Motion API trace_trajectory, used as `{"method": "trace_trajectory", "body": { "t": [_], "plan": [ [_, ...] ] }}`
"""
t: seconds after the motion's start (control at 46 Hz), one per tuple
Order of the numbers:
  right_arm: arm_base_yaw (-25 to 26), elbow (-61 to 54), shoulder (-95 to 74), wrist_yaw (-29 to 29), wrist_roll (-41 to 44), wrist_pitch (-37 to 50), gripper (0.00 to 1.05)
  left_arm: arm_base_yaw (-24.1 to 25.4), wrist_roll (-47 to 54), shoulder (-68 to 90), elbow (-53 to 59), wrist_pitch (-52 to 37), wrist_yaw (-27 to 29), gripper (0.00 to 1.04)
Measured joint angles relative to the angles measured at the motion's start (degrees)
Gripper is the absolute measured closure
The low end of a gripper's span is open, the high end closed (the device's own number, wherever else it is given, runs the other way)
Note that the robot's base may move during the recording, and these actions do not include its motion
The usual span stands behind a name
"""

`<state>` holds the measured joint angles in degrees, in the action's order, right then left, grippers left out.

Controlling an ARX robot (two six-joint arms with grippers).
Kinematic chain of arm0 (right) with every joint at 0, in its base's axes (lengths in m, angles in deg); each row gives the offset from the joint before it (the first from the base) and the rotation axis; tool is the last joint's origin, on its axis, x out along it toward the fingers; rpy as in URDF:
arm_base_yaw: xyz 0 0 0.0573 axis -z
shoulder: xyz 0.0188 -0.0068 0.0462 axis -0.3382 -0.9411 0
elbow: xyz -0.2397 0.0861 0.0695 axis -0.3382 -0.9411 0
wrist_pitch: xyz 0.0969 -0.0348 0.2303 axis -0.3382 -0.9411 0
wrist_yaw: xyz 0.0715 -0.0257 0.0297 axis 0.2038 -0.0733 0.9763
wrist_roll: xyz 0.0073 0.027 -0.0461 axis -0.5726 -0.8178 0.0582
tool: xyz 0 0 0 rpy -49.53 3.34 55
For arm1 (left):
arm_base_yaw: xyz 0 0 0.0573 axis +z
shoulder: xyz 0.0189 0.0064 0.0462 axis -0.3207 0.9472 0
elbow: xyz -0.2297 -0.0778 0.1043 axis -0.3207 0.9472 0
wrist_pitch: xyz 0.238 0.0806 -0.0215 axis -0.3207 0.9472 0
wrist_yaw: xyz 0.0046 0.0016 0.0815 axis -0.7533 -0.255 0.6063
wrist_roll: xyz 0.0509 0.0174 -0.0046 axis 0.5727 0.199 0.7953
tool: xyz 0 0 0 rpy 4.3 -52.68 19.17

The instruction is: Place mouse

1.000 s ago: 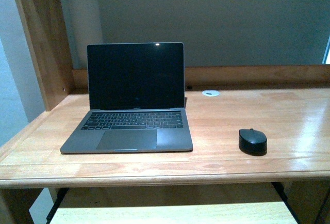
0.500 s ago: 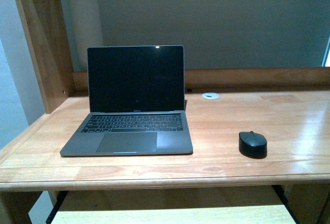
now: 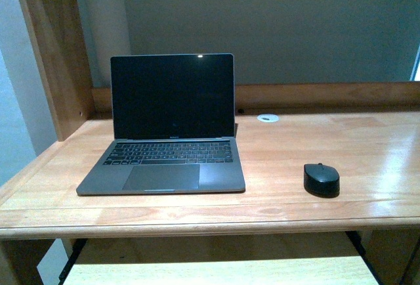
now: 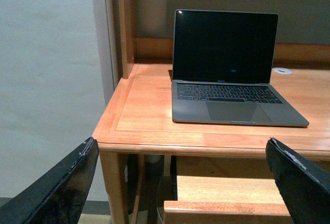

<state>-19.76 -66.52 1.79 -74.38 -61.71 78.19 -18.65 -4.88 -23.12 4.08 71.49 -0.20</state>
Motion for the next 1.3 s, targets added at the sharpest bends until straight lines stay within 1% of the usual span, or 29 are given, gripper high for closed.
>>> {"method": "trace_trajectory", "body": {
  "t": [0.261, 0.283, 0.348, 0.37, 0.413, 0.543, 0.652, 0.783, 0.804, 0.826, 0.848, 0.891, 0.935, 0.978, 1.022, 1.174, 1.217, 1.304],
  "plan": [
    [0.00, 0.00, 3.80, 0.00, 0.00, -3.76, 1.03, 0.00, 0.00, 0.00, 0.00, 0.00, 0.00, 0.07],
    [0.00, 0.00, 4.39, 0.02, 0.00, -4.90, 1.03, 0.00, 0.00, 0.00, 0.00, 0.00, -0.02, 0.07],
    [0.00, 0.00, 10.49, 0.04, 0.02, -13.70, 1.03, 0.00, 0.00, 0.00, 0.00, 0.00, 0.04, 0.07],
    [0.00, 0.00, 11.82, 0.02, 0.00, -14.38, 1.03, 0.00, 0.00, 0.00, 0.00, 0.02, 0.04, 0.07],
    [0.00, 0.11, 12.87, 0.20, -0.02, -12.50, 1.03, 0.00, -0.02, 0.00, 0.00, 0.00, 0.04, 0.07],
    [0.00, 0.00, 12.92, -0.13, 0.00, -14.36, 1.03, 0.00, 0.00, 0.00, 0.00, 0.07, 0.07, 0.07],
    [0.00, 0.00, 12.92, -0.07, 0.11, -13.35, 1.02, 0.00, 0.00, 0.00, 0.00, 0.02, 0.02, 0.07],
    [0.02, 0.00, 12.92, 0.00, 0.17, -13.73, 0.83, 0.00, 0.00, 0.00, 0.00, 0.00, -0.02, 0.07],
    [0.00, 0.00, 12.92, 0.00, 0.17, -13.70, 0.77, 0.00, 0.00, 0.00, 0.00, 0.02, -0.02, 0.07],
    [0.00, 0.00, 12.92, 0.02, 0.17, -13.70, 0.74, 0.00, 0.00, 0.00, 0.00, 0.00, -0.02, 0.07],
    [0.00, 0.00, 12.92, 0.02, 0.17, -13.73, 0.68, 0.00, 0.00, 0.00, 0.00, 0.00, 0.00, 0.07],
    [0.00, 0.00, 12.92, 0.02, 0.15, -13.68, 0.61, 0.00, 0.00, 0.00, 0.00, 0.02, -0.02, 0.07],
    [0.00, 0.00, 12.92, 0.02, 0.17, -13.70, 0.51, 0.00, 0.00, 0.00, 0.00, 0.02, -0.02, 0.07],
    [0.00, 0.00, 12.92, 0.00, 0.15, -13.70, 0.45, 0.00, 0.00, 0.00, 0.02, 0.00, -0.02, 0.07],
    [0.00, 0.00, 12.92, 0.02, 0.17, -13.70, 0.35, 0.00, 0.00, 0.00, 0.00, 0.00, 0.00, 0.07],
    [0.00, 0.00, 12.92, 0.02, 0.15, -13.70, 0.07, 0.00, 0.00, 0.00, 0.00, 0.00, 0.00, 0.07],
    [0.00, 0.00, 12.92, 0.02, 0.15, -13.70, 0.05, 0.00, 0.00, 0.00, 0.00, 0.00, 0.00, 0.07],
    [0.00, 0.00, 12.92, 0.00, 0.15, -13.70, 0.07, 0.00, 0.00, 0.00, 0.00, 0.00, 0.00, 0.07]
  ]
}}
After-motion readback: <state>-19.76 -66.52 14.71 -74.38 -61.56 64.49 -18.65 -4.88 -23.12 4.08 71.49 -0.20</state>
